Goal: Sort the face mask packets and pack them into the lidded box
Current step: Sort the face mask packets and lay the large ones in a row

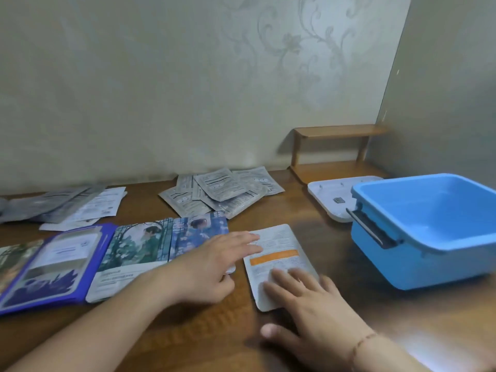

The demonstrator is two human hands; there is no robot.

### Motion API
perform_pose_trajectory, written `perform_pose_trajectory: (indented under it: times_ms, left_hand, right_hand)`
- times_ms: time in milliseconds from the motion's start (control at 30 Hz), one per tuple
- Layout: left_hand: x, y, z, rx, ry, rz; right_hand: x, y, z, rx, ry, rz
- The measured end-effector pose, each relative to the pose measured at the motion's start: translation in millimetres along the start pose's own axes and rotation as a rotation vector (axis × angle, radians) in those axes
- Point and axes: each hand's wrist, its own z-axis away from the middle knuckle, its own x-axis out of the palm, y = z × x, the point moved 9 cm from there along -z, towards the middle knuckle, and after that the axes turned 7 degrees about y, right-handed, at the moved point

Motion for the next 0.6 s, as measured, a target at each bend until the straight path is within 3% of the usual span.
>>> perform_pose_trajectory:
  times_ms: [200, 367, 533, 600]
  left_hand:
    - [35, 43, 31, 0.134, -0.293, 0.029]
    - [34, 53, 52, 0.149, -0.304, 0.080]
    - [33, 65, 82, 0.178, -0.340, 0.117]
    - [34, 66, 94, 0.174, -0.335, 0.100]
  right_hand:
    - [12, -28, 67, -0.165, 0.243, -0.005]
    - [7, -46, 82, -0.301, 0.282, 0.105]
    - [-3, -65, 103, -0.586, 0.336, 0.193]
    - [-9, -59, 106, -0.602, 0.403, 0.312]
